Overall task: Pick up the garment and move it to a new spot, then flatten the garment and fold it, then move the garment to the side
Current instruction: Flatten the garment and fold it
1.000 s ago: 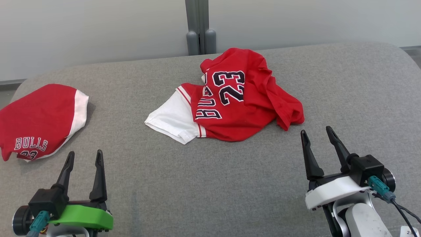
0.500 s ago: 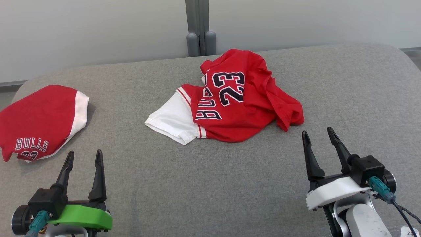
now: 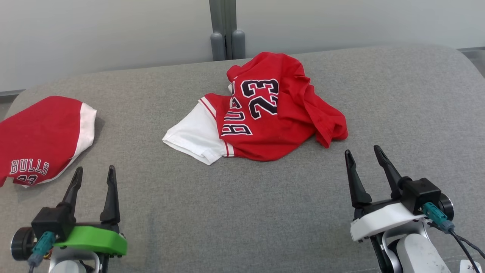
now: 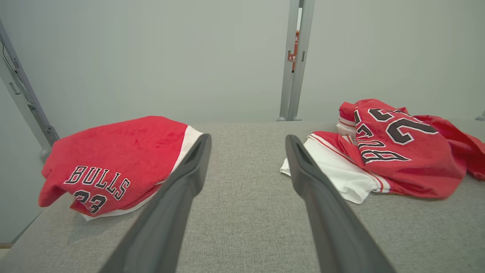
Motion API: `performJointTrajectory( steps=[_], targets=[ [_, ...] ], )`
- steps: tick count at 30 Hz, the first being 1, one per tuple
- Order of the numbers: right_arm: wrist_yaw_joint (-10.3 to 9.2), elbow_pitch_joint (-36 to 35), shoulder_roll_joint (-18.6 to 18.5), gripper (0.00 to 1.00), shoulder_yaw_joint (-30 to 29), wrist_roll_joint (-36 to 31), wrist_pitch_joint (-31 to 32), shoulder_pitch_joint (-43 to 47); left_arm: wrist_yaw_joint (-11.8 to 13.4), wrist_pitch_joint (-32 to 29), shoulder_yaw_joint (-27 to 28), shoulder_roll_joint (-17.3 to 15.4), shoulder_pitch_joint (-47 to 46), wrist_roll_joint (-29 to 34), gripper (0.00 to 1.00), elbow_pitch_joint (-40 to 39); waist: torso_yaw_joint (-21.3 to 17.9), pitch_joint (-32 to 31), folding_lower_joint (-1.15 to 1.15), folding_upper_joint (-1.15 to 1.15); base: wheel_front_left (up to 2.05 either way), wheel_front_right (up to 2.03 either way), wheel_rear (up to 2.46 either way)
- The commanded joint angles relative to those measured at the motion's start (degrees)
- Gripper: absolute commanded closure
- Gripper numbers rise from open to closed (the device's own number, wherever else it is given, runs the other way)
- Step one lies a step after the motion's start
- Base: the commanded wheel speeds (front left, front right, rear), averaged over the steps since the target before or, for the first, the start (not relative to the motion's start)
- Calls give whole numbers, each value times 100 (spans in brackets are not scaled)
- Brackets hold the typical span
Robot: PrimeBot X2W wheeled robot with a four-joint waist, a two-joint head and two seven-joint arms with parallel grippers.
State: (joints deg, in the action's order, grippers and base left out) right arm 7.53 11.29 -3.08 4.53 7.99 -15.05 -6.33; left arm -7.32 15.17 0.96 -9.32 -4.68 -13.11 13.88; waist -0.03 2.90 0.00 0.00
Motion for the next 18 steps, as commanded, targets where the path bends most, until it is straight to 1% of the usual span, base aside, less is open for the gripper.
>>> performJointTrajectory(
  steps=[1, 7, 10, 18],
  targets=[
    [-8, -26, -12, 0, -6, 39, -19, -81, -28, -4, -40, -56, -217, 43, 0, 45, -79, 88, 0, 0, 0, 0, 0],
    [-8, -88, -42, 0, -34, 13, -19, -242, -28, -4, -237, -205, -960, 30, 0, 265, -321, 416, 0, 0, 0, 0, 0],
    [-8, -126, -45, 0, -55, 1, -18, -332, -29, -4, -384, -335, -1423, 34, 0, 434, -487, 630, 0, 0, 0, 0, 0],
    [-8, -260, -27, 0, -113, 10, -18, -601, -23, -10, -953, -726, -2860, 15, 0, 1193, -981, 1265, 0, 0, 0, 0, 0]
  ],
)
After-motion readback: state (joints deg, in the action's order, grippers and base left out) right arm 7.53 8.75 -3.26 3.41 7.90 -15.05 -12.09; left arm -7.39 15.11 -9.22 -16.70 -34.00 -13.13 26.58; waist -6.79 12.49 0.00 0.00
